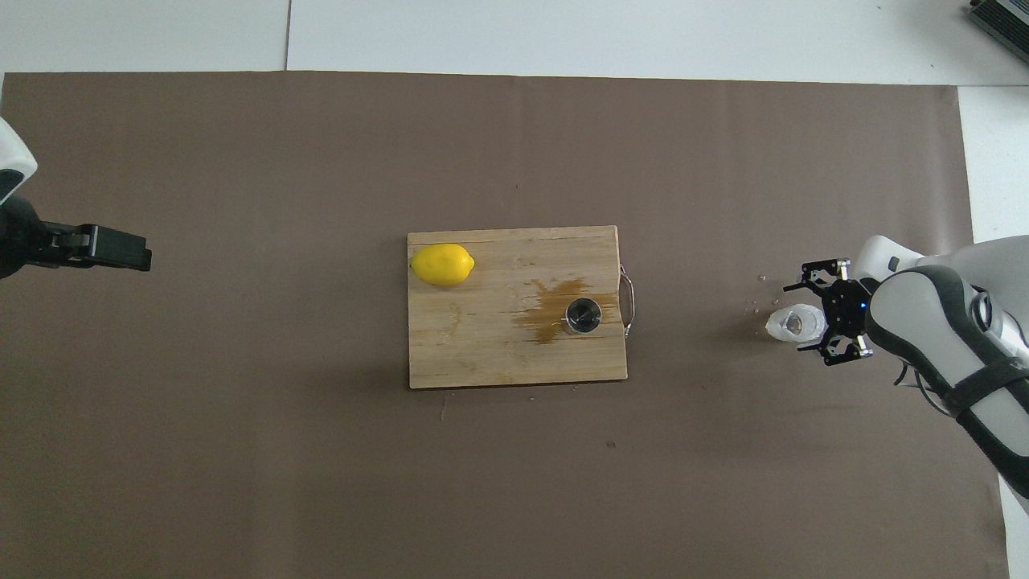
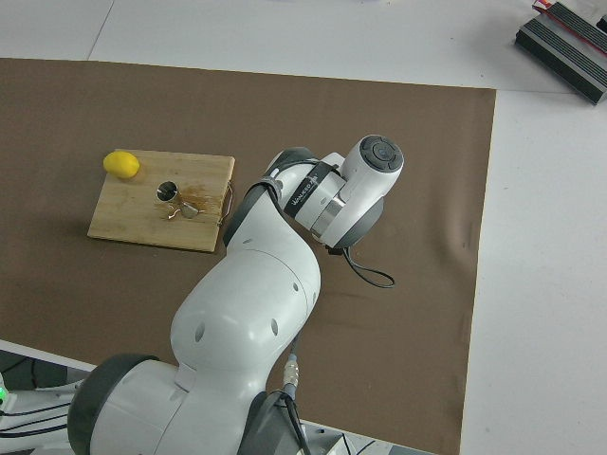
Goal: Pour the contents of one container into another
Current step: 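Grasp the white cup with the right gripper while the left gripper retracts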
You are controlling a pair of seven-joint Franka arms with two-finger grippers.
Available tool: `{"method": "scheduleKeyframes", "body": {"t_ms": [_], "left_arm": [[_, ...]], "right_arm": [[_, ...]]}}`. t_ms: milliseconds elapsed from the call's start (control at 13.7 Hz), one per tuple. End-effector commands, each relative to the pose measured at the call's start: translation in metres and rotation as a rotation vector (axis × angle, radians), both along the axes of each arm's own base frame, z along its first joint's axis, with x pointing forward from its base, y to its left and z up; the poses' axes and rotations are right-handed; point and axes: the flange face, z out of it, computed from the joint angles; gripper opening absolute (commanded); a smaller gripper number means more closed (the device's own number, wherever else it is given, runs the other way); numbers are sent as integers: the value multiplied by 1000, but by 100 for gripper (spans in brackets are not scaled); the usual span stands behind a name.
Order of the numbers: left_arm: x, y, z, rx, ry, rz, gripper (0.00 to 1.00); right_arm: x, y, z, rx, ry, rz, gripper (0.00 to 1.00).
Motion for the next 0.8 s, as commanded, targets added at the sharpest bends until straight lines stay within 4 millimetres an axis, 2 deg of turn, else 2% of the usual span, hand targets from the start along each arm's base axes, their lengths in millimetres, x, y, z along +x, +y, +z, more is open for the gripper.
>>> {"method": "scheduleKeyframes", "body": {"t_ms": [0, 73, 146, 219, 291, 364, 510, 729], "left_arm": [[-8, -2, 21, 26, 61, -27, 100], [-10, -5, 17, 24, 60, -28, 100], [-11, -1, 10, 24, 65, -15, 100], [-11, -2, 11, 24, 56, -14, 100], [-12, -2, 12, 24, 54, -14, 100], [-12, -3, 12, 24, 54, -16, 100], [-12, -7, 12, 23, 51, -22, 100], [-11, -8, 12, 22, 45, -25, 100]], "right_arm": [[-5, 5, -3, 32, -19, -11, 100], [-5, 4, -2, 32, -23, -15, 99], [-4, 5, -2, 31, -25, -12, 89], [-4, 4, -2, 31, -24, -15, 62], [-4, 4, -2, 31, -24, -16, 16], [-5, 3, -2, 33, -23, -22, 0], [-4, -2, 2, 44, -32, -42, 0], [1, 9, 13, 64, -43, -74, 0]]}}
